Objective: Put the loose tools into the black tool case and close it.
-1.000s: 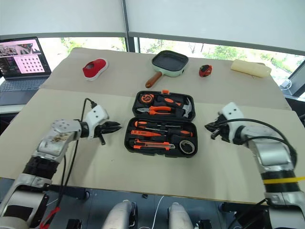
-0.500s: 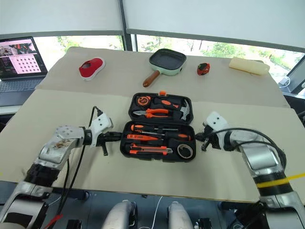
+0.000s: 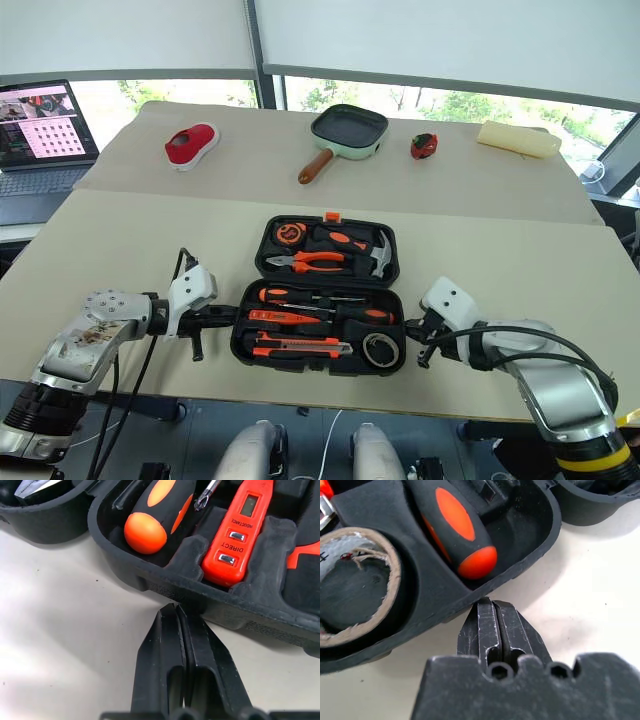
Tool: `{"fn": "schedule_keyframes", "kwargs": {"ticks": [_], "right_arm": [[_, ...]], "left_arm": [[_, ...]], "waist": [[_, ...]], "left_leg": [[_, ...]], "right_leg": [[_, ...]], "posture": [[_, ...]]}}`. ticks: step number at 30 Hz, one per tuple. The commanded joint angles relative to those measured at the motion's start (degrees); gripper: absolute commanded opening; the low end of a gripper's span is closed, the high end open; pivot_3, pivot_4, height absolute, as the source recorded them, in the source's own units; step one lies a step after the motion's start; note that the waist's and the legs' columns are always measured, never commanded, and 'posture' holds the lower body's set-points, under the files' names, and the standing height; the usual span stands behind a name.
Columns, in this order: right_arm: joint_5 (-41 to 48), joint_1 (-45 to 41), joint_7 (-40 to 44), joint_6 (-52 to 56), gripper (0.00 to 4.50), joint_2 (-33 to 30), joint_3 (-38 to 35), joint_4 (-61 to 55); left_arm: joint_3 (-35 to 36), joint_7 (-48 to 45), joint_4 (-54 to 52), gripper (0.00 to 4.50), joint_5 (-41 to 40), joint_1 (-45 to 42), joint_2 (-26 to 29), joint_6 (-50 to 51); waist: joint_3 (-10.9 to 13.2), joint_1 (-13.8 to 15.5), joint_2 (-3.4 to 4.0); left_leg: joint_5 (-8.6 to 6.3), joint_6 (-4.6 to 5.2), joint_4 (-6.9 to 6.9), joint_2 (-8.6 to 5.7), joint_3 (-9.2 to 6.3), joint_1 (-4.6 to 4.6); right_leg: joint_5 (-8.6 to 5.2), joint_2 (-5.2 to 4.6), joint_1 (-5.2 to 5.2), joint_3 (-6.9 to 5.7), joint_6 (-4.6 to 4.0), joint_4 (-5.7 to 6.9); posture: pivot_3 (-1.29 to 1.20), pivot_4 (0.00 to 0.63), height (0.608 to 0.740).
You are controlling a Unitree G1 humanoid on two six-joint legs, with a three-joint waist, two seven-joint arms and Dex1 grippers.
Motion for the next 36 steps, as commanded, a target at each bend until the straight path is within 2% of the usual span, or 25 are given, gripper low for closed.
{"fn": "schedule_keyframes", "kwargs": {"ticks": [1,3,5,7,11,12,15,19,22,23,26,30,32,36], "right_arm": [[2.2,1.0,-0.5,3.4,0.57,-2.6,-8.0,0.3],[4.0,-0.6,-0.5,5.7,1.01,-3.1,-10.4,2.2],[6.2,-3.7,-1.3,8.8,1.77,-2.3,-11.4,3.6],[9.0,-8.7,-2.9,13.2,2.51,0.0,-11.9,5.4],[10.8,-21.0,-8.6,20.1,3.69,5.9,-10.9,11.9],[10.8,-23.6,-10.2,21.7,4.03,7.4,-10.8,13.9],[11.1,-30.7,-13.4,25.1,4.03,11.6,-10.3,20.4],[9.4,-36.6,-15.9,24.8,4.03,15.6,-7.1,28.0],[8.0,-38.4,-16.7,23.2,3.38,16.9,-5.1,32.4],[7.9,-38.8,-16.9,22.9,2.96,17.1,-4.9,33.4],[7.2,-40.0,-17.7,21.8,2.0,18.0,-4.5,36.6],[7.6,-40.1,-18.6,21.7,0.48,19.0,-5.3,37.5],[8.2,-39.9,-19.1,22.1,0.02,19.5,-6.2,37.1],[9.0,-39.5,-20.3,22.4,0.02,20.7,-7.9,35.2]], "left_arm": [[3.6,-0.9,3.3,0.73,-1.8,0.2,3.6,3.4],[5.2,-1.0,5.0,1.4,-4.1,-1.6,4.2,6.7],[6.3,0.5,6.9,2.13,-6.6,-4.9,3.3,11.8],[7.3,3.2,9.4,2.88,-8.4,-9.8,1.1,18.0],[8.4,10.2,16.0,4.12,-11.1,-21.2,-4.6,33.9],[8.7,11.7,17.4,4.21,-11.2,-23.2,-5.9,35.8],[10.1,16.6,23.3,4.21,-11.3,-29.5,-10.1,39.8],[9.2,20.6,29.1,4.21,-9.3,-34.5,-14.2,37.7],[10.0,23.1,31.6,3.54,-9.2,-36.0,-16.7,36.3],[10.4,23.6,32.2,3.06,-9.4,-36.4,-17.3,36.2],[11.1,25.1,33.5,2.09,-9.7,-37.0,-18.3,35.4],[13.0,25.6,32.1,0.57,-11.5,-36.5,-19.2,37.0],[13.3,25.3,30.6,0.01,-12.1,-35.7,-19.2,37.7],[13.2,24.4,27.2,0.01,-13.0,-33.5,-19.5,37.6]], "waist": [[0.0,0.0,-0.01],[0.0,-0.3,0.0],[0.0,-0.5,-0.01],[0.0,-0.5,-0.02],[0.0,-0.3,-0.08],[0.0,-0.3,-0.08],[0.0,-0.3,-0.08],[0.0,-0.4,-0.08],[0.0,-0.4,-0.08],[0.0,-0.4,-0.08],[0.0,-0.5,-0.08],[0.0,-0.5,-0.08],[0.0,-0.5,-0.07],[0.0,-0.5,-0.07]], "left_leg": [[0.0,0.0,0.0,0.0,0.0,0.01],[0.02,-0.03,0.01,0.01,-0.01,0.03],[0.05,-0.05,0.0,0.04,-0.01,0.12],[0.1,-0.08,0.0,0.04,-0.04,0.17],[0.2,-0.1,0.06,-0.01,-0.12,0.14],[0.2,-0.1,0.13,-0.02,-0.14,0.09],[0.2,-0.09,0.15,-0.06,-0.17,-0.02],[0.18,-0.09,0.13,-0.06,-0.2,-0.11],[0.18,-0.09,0.12,-0.07,-0.19,-0.12],[0.18,-0.09,0.12,-0.07,-0.19,-0.13],[0.18,-0.09,0.11,-0.09,-0.18,-0.13],[0.2,-0.12,0.11,-0.09,-0.2,-0.08],[0.2,-0.12,0.11,-0.09,-0.2,-0.06],[0.21,-0.14,0.12,-0.1,-0.19,-0.06]], "right_leg": [[0.0,0.0,0.01,0.0,0.0,0.0],[0.01,0.01,-0.01,0.0,-0.01,0.05],[0.02,0.04,-0.01,0.01,-0.06,0.12],[0.02,0.07,-0.01,0.01,-0.08,0.21],[0.03,0.09,0.0,0.01,-0.07,0.34],[0.03,0.09,-0.02,0.01,-0.06,0.36],[0.03,0.08,-0.07,0.01,-0.04,0.33],[0.03,0.07,-0.14,-0.03,-0.04,0.33],[0.03,0.06,-0.14,-0.03,-0.04,0.34],[0.03,0.05,-0.15,-0.03,-0.04,0.33],[0.03,0.03,-0.15,-0.03,-0.04,0.34],[0.04,0.02,-0.11,-0.03,-0.04,0.38],[0.04,0.02,-0.09,-0.03,-0.04,0.38],[0.06,0.01,-0.1,-0.03,-0.03,0.4]], "posture": [[0.0,0.15,0.74],[0.0,0.15,0.74],[0.0,0.15,0.74],[0.0,0.15,0.74],[0.0,0.15,0.74],[0.0,0.15,0.74],[0.0,0.15,0.74],[0.0,0.15,0.74],[0.0,0.15,0.74],[0.0,0.15,0.74],[0.0,0.15,0.74],[0.0,0.15,0.74],[0.0,0.15,0.74],[0.0,0.15,0.74]]}}
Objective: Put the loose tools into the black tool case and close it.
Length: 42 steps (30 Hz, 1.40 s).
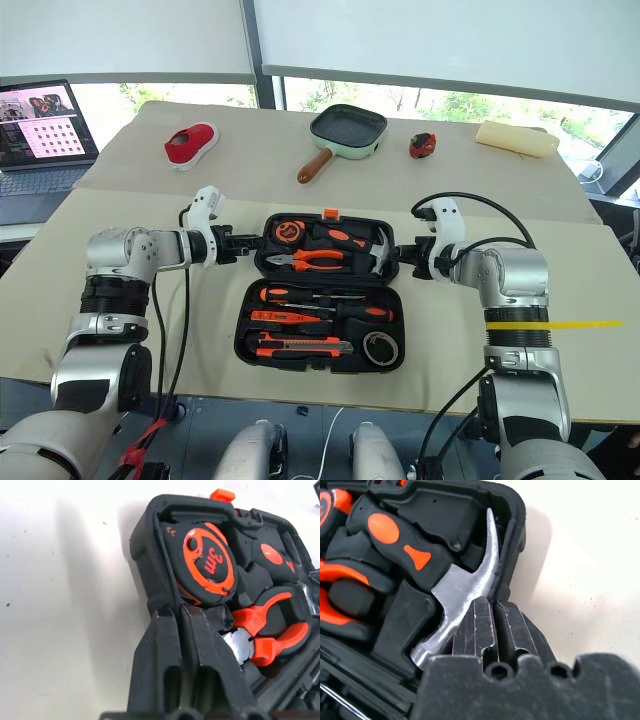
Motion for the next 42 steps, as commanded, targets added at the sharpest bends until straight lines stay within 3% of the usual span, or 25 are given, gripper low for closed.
{"fn": "schedule_keyframes", "kwargs": {"ticks": [1,8,14,19,23,31,39,42], "right_arm": [[1.9,0.4,-0.4,-0.6,0.02,1.3,-2.0,-4.2],[6.5,5.0,-1.1,2.4,0.02,3.1,-6.1,-18.3],[6.6,16.6,-3.4,-3.4,0.02,5.5,-6.6,-37.5],[1.0,30.4,-1.7,-16.6,0.02,2.9,-1.1,-49.4],[-8.5,41.6,1.5,-35.5,0.02,-2.5,2.8,-51.2],[-15.6,49.1,3.4,-54.3,0.02,-6.4,1.6,-48.7],[-24.5,64.0,6.4,-79.7,0.02,-11.5,0.4,-47.9],[-27.6,70.9,7.6,-91.2,0.0,-13.6,-0.2,-46.8]], "left_arm": [[-0.7,-3.2,-6.6,0.01,-3.1,2.4,-1.0,-1.1],[-1.1,-6.0,-22.5,0.01,-4.1,11.4,-2.1,-11.6],[-0.6,-1.3,-32.9,0.01,0.2,20.7,-3.7,-25.9],[-1.4,1.4,-38.4,0.01,4.8,28.0,-3.2,-36.0],[-2.1,3.0,-41.9,0.01,9.4,34.1,-1.7,-44.8],[0.0,2.8,-43.3,0.01,11.7,40.5,2.5,-53.0],[4.4,2.3,-46.3,0.01,11.6,54.0,7.2,-58.6],[6.7,1.7,-47.3,1.02,10.5,60.5,8.0,-60.0]], "waist": [[0.0,0.0,0.0],[0.0,0.1,0.0],[0.0,0.2,0.01],[0.0,-0.1,0.0],[0.0,-0.1,0.01],[0.0,-0.2,0.01],[-0.1,-0.3,0.03],[-0.1,-0.4,0.07]], "left_leg": [[0.0,0.0,0.0,0.01,-0.01,0.0],[-0.01,-0.01,-0.12,0.01,0.03,-0.05],[-0.01,-0.01,-0.24,0.0,0.03,-0.12],[-0.02,-0.01,-0.25,0.01,0.02,-0.12],[-0.02,-0.01,-0.26,0.01,0.03,-0.02],[-0.01,-0.02,-0.26,0.04,0.06,0.13],[-0.02,-0.04,-0.33,0.12,0.16,0.45],[-0.08,-0.12,-0.43,0.18,0.28,1.05]], "right_leg": [[0.0,0.0,0.0,0.0,0.0,0.0],[0.0,-0.03,-0.07,0.01,0.0,-0.06],[0.0,-0.06,-0.13,0.01,0.0,-0.16],[0.0,-0.05,-0.13,0.02,0.0,-0.19],[-0.01,-0.04,-0.05,0.03,0.01,-0.23],[0.0,0.0,0.05,0.05,-0.01,-0.24],[-0.05,0.03,0.23,0.11,-0.08,-0.25],[-0.21,0.02,0.74,0.15,-0.21,-0.3]], "posture": [[0.0,0.15,0.74],[0.0,0.15,0.74],[0.0,0.15,0.74],[0.0,0.15,0.74],[0.0,0.15,0.74],[0.0,0.15,0.74],[0.0,0.15,0.74],[0.0,0.15,0.74]]}}
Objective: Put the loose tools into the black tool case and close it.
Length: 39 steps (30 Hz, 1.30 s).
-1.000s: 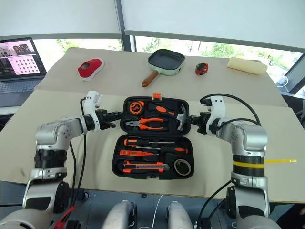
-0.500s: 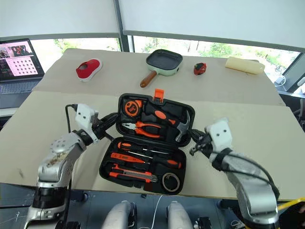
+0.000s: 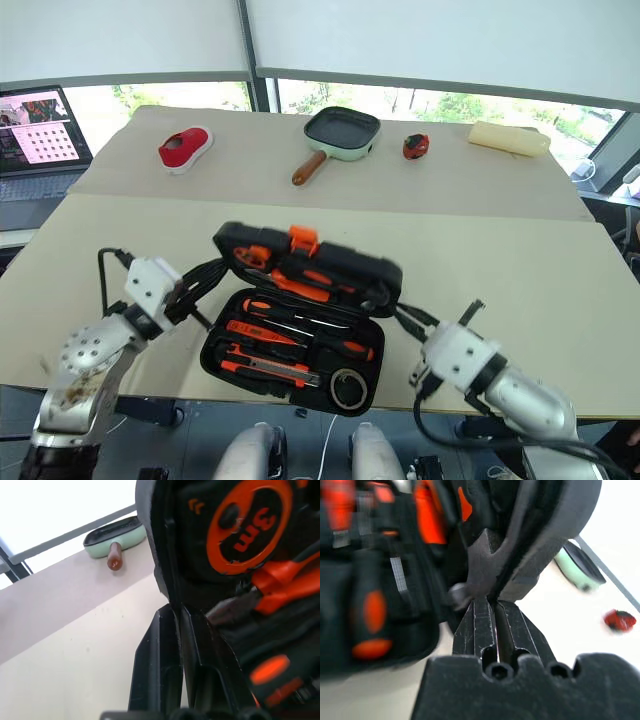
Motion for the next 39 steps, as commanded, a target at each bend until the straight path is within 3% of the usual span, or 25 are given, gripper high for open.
{"fn": "schedule_keyframes", "kwargs": {"ticks": [1,4,8,10,14,16,18,19,21,23,27,32,39], "right_arm": [[-3.4,7.5,2.5,-14.5,0.37,-2.6,-2.7,0.4],[-3.1,16.4,4.1,-20.4,1.42,-4.1,-5.8,0.6],[1.4,23.5,7.7,-17.7,2.71,-5.9,-10.0,0.8],[3.8,24.6,9.5,-14.9,2.73,-6.8,-10.6,1.0],[10.1,23.0,14.2,-3.2,2.73,-10.5,-9.5,0.1],[11.6,20.1,17.0,0.2,2.2,-13.1,-8.1,-0.4],[12.5,16.6,18.7,3.5,1.57,-14.9,-6.6,-0.4],[12.3,13.7,19.7,4.3,0.99,-15.8,-5.1,0.0],[12.3,9.5,21.5,5.9,0.55,-17.1,-2.7,0.4],[12.4,5.9,22.9,7.3,0.0,-17.8,-0.4,0.4],[12.8,-1.8,23.8,10.9,0.0,-17.0,3.8,1.3],[14.7,-15.9,18.5,22.8,0.0,-11.3,6.1,3.8],[9.7,-28.7,10.7,28.1,0.0,-4.7,4.4,15.9]], "left_arm": [[6.8,0.3,0.7,1.39,0.3,7.0,1.7,-1.3],[10.3,-1.3,0.8,2.53,0.1,13.6,2.8,-2.9],[14.2,-4.8,2.7,3.96,-1.2,18.8,5.7,-1.9],[12.9,-7.3,4.1,4.38,-1.3,19.0,7.4,-1.4],[8.3,-12.1,3.8,4.38,-3.5,16.0,10.5,4.1],[6.0,-15.0,4.2,4.5,-3.4,13.7,12.4,3.9],[4.1,-17.2,5.9,4.5,-3.2,10.8,14.2,4.4],[2.6,-18.8,7.4,4.03,-3.0,8.3,15.1,4.1],[0.4,-21.9,9.1,3.84,-3.6,4.7,16.3,4.3],[-1.6,-24.0,10.3,3.1,-3.5,1.4,17.0,3.7],[-5.5,-28.2,11.8,1.63,-3.9,-3.7,17.8,4.9],[-10.6,-31.5,8.4,1.63,-5.6,-7.2,16.9,8.9],[-14.0,-29.0,3.6,1.63,-6.6,-10.8,12.0,14.6]], "waist": [[0.0,0.0,-0.01],[0.0,0.5,-0.1],[-0.1,0.9,-0.38],[-0.2,0.8,-0.44],[-0.2,1.0,-0.42],[-0.2,1.1,-0.41],[-0.2,1.2,-0.4],[-0.2,1.2,-0.4],[-0.2,1.2,-0.4],[-0.1,1.3,-0.35],[-0.1,1.4,-0.36],[-0.1,1.2,-0.44],[0.1,1.5,-0.24]], "left_leg": [[-0.04,-0.05,-0.02,0.03,0.01,0.21],[-0.11,-0.07,-0.03,0.04,0.01,0.27],[-0.43,-0.5,-0.01,0.1,-0.07,0.39],[-0.46,-0.54,-0.01,0.16,-0.25,0.51],[-0.49,-0.53,-0.03,0.1,-0.28,0.6],[-0.51,-0.49,-0.03,0.06,-0.26,0.6],[-0.52,-0.45,-0.03,0.01,-0.2,0.58],[-0.53,-0.43,-0.03,0.01,-0.19,0.57],[-0.53,-0.41,-0.04,0.0,-0.18,0.5],[-0.53,-0.39,-0.01,-0.01,-0.12,0.49],[-0.34,-0.05,-0.02,-0.07,0.04,0.42],[-0.29,0.03,0.03,0.07,-0.01,0.08],[-0.27,0.02,0.06,-0.03,0.01,-0.09]], "right_leg": [[-0.19,0.0,0.23,-0.01,0.01,-0.04],[-0.78,-0.14,0.32,-0.07,-0.03,-0.1],[-0.85,-0.29,0.33,-0.13,-0.06,-0.23],[-0.85,-0.36,0.35,-0.12,-0.17,-0.22],[-0.87,-0.79,0.33,-0.27,-0.27,-0.22],[-0.88,-0.94,0.33,-0.36,-0.3,-0.22],[-0.86,-1.03,0.33,-0.45,-0.33,-0.23],[-0.83,-1.0,0.33,-0.51,-0.37,-0.24],[-0.71,-0.99,0.32,-0.56,-0.56,-0.25],[-0.62,-0.89,0.3,-0.7,-0.7,-0.25],[-0.63,-0.85,0.39,-0.84,-0.55,-0.3],[-0.34,-0.57,0.33,-0.91,-0.18,-0.3],[-0.25,-0.61,0.24,-0.92,-0.11,-0.32]], "posture": [[0.0,0.15,0.74],[0.0,0.15,0.74],[0.0,0.15,0.74],[0.0,0.15,0.74],[0.0,0.15,0.74],[0.0,0.15,0.74],[0.0,0.15,0.74],[0.0,0.15,0.74],[0.0,0.15,0.74],[0.0,0.15,0.74],[0.0,0.15,0.74],[0.0,0.15,0.74],[0.0,0.15,0.74]]}}
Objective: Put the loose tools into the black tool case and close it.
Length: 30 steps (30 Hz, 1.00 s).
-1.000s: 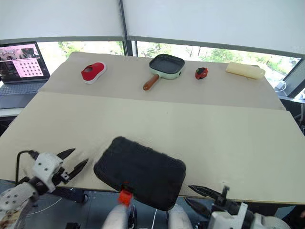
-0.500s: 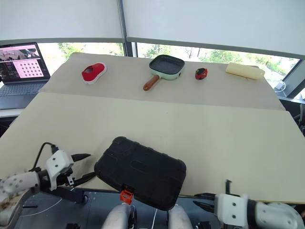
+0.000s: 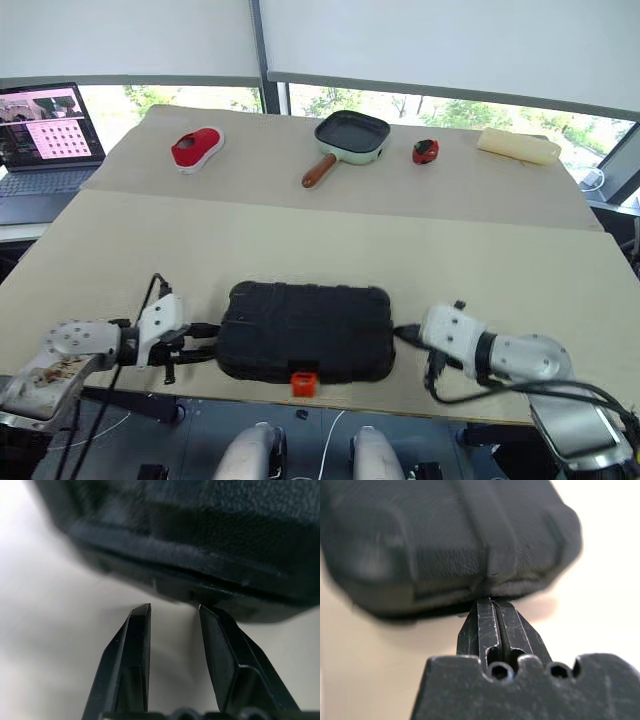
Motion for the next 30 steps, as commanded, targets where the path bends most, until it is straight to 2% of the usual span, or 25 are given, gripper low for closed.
{"fn": "schedule_keyframes", "kwargs": {"ticks": [1,5,9,11,13,17,21,23,26,30], "right_arm": [[-1.2,-5.2,-3.4,0.3,0.0,1.9,-0.5,2.5],[-2.0,-2.7,-0.9,0.1,0.0,-1.1,-1.6,2.9],[3.0,4.9,4.1,4.1,0.0,-5.1,-6.8,-2.8],[5.3,10.0,6.9,5.3,0.0,-6.9,-9.0,-6.3],[7.1,15.7,9.7,5.5,0.0,-8.2,-10.6,-10.1],[9.3,19.7,10.8,7.0,0.0,-8.2,-9.2,-14.8],[5.9,12.3,5.3,8.7,0.0,-4.1,-2.7,-12.5],[4.1,8.6,3.0,9.3,0.0,-2.5,-0.8,-10.4],[1.7,3.9,0.2,9.8,0.0,-0.9,1.0,-6.7],[-0.9,0.1,-3.1,8.5,0.0,1.2,1.9,-3.2]], "left_arm": [[-2.8,0.6,-6.1,1.63,-3.0,-2.5,-3.2,1.0],[0.0,0.1,-7.0,1.63,-3.4,-0.3,-1.2,2.1],[3.6,-5.8,-3.0,1.63,-5.5,1.6,6.5,4.6],[4.0,-9.0,1.3,1.63,-5.6,-0.1,9.9,4.8],[3.0,-11.1,7.8,1.63,-4.1,-5.4,11.5,3.7],[-1.8,-7.7,19.3,1.63,0.8,-20.3,5.9,1.8],[-8.0,-5.0,28.7,1.63,5.8,-33.3,-5.0,-1.8],[-9.7,-5.0,30.5,1.63,7.0,-35.8,-8.3,-2.6],[-12.6,-6.2,30.7,1.63,8.2,-36.9,-11.6,-3.7],[-13.8,-10.4,27.4,1.63,7.0,-35.6,-11.2,-2.0]], "waist": [[0.0,0.2,0.07],[0.0,0.4,0.12],[0.1,0.4,0.16],[0.1,0.4,0.22],[0.1,0.5,0.25],[0.1,1.1,0.19],[0.0,0.8,0.03],[0.0,0.6,0.03],[0.0,-0.4,0.04],[0.0,-0.5,0.08]], "left_leg": [[0.0,0.0,0.0,-0.02,0.0,-0.04],[-0.01,0.0,-0.01,0.07,-0.16,-0.16],[-0.08,-0.02,-0.04,0.14,-0.27,-0.25],[-0.07,-0.02,-0.03,0.15,-0.27,-0.19],[-0.07,-0.03,-0.02,0.15,-0.27,-0.06],[-0.02,-0.1,0.05,0.17,-0.37,0.02],[0.07,-0.02,0.13,0.12,-0.34,0.02],[0.1,0.0,0.19,0.1,-0.36,-0.19],[0.06,0.04,0.22,0.1,-0.38,-0.41],[0.05,0.07,0.13,0.12,-0.42,-0.42]], "right_leg": [[0.03,0.01,-0.02,0.01,0.06,0.0],[0.04,0.21,-0.08,0.0,0.07,0.01],[0.0,0.27,-0.12,-0.09,0.04,0.01],[-0.01,0.28,-0.08,-0.09,0.04,0.03],[-0.02,0.28,0.02,-0.08,0.04,0.02],[-0.19,0.34,0.13,-0.22,0.19,-0.01],[-0.06,0.35,0.28,-0.11,0.54,-0.17],[0.29,0.39,0.19,-0.09,0.17,-0.27],[0.3,0.45,0.0,-0.03,0.17,-0.3],[0.29,0.48,-0.04,-0.05,0.15,-0.29]], "posture": [[0.0,0.15,0.74],[0.0,0.15,0.74],[0.0,0.15,0.74],[0.0,0.15,0.74],[0.0,0.15,0.74],[0.0,0.15,0.74],[0.0,0.15,0.74],[0.0,0.15,0.74],[0.0,0.15,0.74],[0.0,0.15,0.74]]}}
